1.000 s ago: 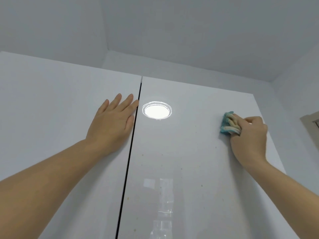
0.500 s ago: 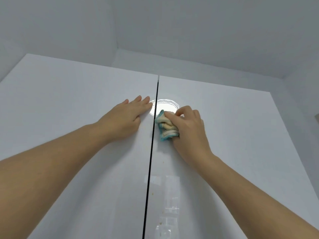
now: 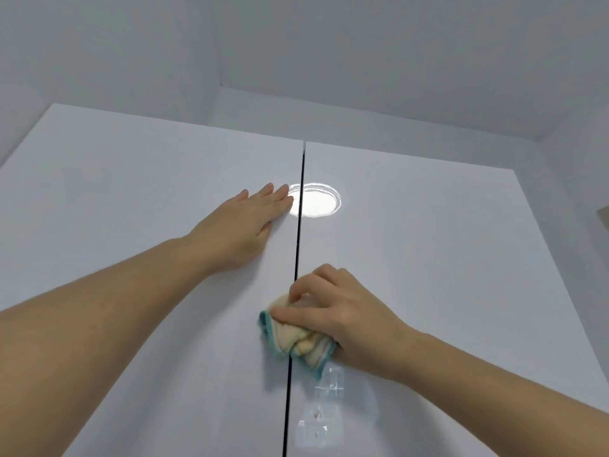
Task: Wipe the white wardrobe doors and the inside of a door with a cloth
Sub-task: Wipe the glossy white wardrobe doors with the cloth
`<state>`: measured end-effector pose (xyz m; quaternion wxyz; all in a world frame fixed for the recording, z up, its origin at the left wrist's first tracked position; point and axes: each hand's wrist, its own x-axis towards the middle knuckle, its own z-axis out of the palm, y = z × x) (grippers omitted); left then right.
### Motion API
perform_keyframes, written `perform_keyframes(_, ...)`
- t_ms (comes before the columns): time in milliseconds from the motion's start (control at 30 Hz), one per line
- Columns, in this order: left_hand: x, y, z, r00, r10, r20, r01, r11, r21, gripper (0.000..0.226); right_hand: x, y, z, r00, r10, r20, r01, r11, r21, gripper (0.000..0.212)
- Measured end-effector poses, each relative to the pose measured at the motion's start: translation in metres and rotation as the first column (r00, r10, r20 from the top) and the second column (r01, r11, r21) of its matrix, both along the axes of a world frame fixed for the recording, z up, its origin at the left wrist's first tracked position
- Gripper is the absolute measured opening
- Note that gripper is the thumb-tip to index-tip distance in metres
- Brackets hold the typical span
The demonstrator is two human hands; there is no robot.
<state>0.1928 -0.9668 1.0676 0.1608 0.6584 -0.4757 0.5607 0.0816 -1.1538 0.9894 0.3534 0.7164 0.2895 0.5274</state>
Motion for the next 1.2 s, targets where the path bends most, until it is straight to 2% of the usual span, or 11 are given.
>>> perform_keyframes(67, -0.001, -0.001, 0.000, 1.000, 0.009, 0.001, -0.009, 1.000, 0.004, 0.055, 0.001, -0.002, 0.015, 0.999, 0.024, 0.037, -0.025, 0.999, 0.038, 0.035)
perform_keyframes(267, 0.000, -0.002, 0.001, 1.000, 0.000, 0.002, 0.000, 1.000, -0.005, 0.055, 0.008, 0.002, 0.060, 0.959, 0.053, 0.279, -0.153, 0.925, 0.348, 0.031)
perform_keyframes(333, 0.000, -0.002, 0.000, 1.000, 0.014, 0.011, -0.014, 1.000, -0.006, 0.054, 0.010, 0.002, 0.052, 0.957, 0.064, 0.283, -0.164, 0.924, 0.345, 0.032)
perform_keyframes(500, -0.001, -0.006, -0.008, 0.991, 0.108, 0.081, -0.104, 0.993, -0.059, 0.052, -0.004, -0.010, 0.007, 0.990, 0.089, 0.110, -0.103, 0.985, 0.138, 0.030)
perform_keyframes(600, -0.001, -0.012, -0.017, 0.983, 0.161, 0.092, -0.149, 0.981, -0.124, 0.054, -0.008, -0.018, 0.005, 0.994, 0.042, 0.098, -0.048, 0.997, 0.060, 0.032)
perform_keyframes(733, -0.004, -0.023, -0.043, 0.993, 0.114, 0.020, -0.107, 0.968, -0.225, 0.062, -0.011, -0.034, 0.014, 0.974, 0.064, 0.216, -0.117, 0.963, 0.242, 0.040)
perform_keyframes(867, -0.001, -0.034, -0.076, 0.990, 0.141, 0.029, -0.128, 0.954, -0.272, 0.065, -0.024, -0.055, 0.016, 0.957, 0.029, 0.288, -0.143, 0.912, 0.383, 0.042)
perform_keyframes(1033, -0.001, -0.047, -0.105, 0.993, 0.109, 0.045, -0.092, 0.954, -0.285, 0.059, -0.040, -0.081, 0.020, 0.944, -0.010, 0.330, -0.147, 0.883, 0.447, 0.044)
perform_keyframes(1200, 0.002, -0.041, -0.108, 0.992, 0.097, 0.076, -0.070, 0.951, -0.301, 0.056, -0.064, -0.122, 0.019, 0.923, -0.050, 0.382, -0.168, 0.840, 0.516, 0.049)
